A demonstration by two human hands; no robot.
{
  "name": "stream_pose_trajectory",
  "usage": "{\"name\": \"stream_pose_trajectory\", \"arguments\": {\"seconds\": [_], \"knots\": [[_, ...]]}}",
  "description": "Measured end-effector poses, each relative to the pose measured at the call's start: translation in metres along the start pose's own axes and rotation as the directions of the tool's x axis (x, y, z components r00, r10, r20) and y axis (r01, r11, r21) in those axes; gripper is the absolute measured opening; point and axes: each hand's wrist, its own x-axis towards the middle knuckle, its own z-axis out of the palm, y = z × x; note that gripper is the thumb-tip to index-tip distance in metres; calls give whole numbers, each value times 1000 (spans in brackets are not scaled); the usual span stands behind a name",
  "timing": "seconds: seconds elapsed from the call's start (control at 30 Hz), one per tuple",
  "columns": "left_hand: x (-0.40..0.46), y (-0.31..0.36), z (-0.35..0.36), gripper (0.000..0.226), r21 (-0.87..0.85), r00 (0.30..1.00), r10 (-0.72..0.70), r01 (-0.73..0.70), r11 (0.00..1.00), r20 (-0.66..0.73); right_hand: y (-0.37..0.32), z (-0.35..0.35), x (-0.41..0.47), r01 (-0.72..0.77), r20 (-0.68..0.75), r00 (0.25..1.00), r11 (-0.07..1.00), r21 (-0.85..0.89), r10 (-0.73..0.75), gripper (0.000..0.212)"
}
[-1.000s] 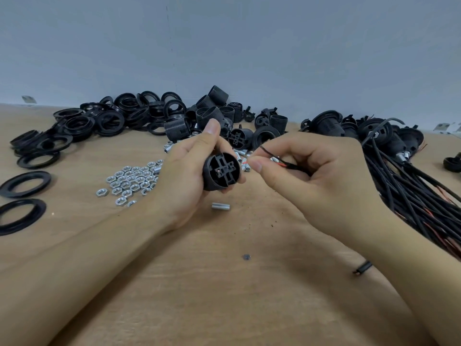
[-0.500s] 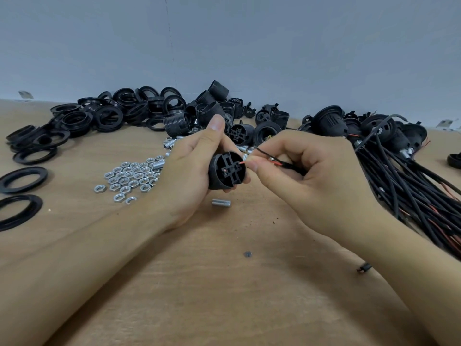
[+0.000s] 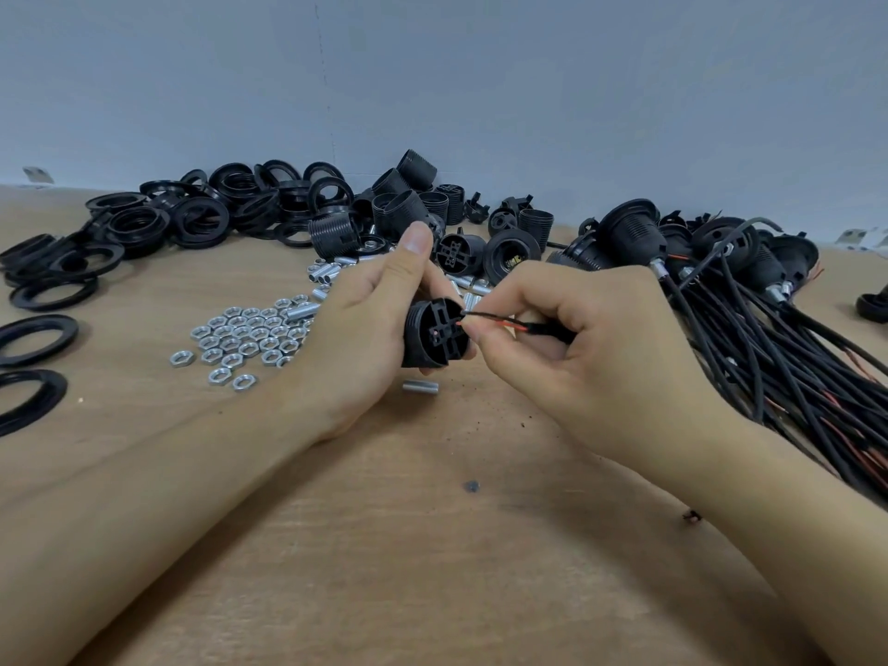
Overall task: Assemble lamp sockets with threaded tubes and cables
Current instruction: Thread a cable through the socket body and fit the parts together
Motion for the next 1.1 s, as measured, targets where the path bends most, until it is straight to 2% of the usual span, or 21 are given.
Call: {"name": "stream_pose_trajectory", "arguments": {"seconds": [0.2, 0.4, 0.6, 0.87, 1.0, 1.1], "knots": [[-5, 2, 4, 57, 95, 996, 38, -30, 995, -78, 0, 3, -2, 10, 24, 1000, 1000, -23, -9, 11], [-9, 0, 6, 57, 230, 985, 146, -121, 966, -92, 2, 7, -3, 13, 16, 1000, 1000, 19, -13, 12], [-2, -2, -2, 64, 41, 997, -46, 48, 998, -61, 4, 8, -1, -63, 33, 998, 988, 142, 58, 8], [3, -7, -8, 63, 18, 999, -49, 49, 999, 14, 6, 5, 1, 12, -22, 1000, 990, 141, -9, 19], [3, -8, -7, 64, 24, 998, -61, 60, 998, 21, 7, 4, 1, 13, -81, 997, 978, 209, 4, 28], [3, -8, -7, 65, 33, 997, -72, 71, 997, 28, 6, 4, 1, -11, -109, 993, 951, 309, 46, 15]]}}
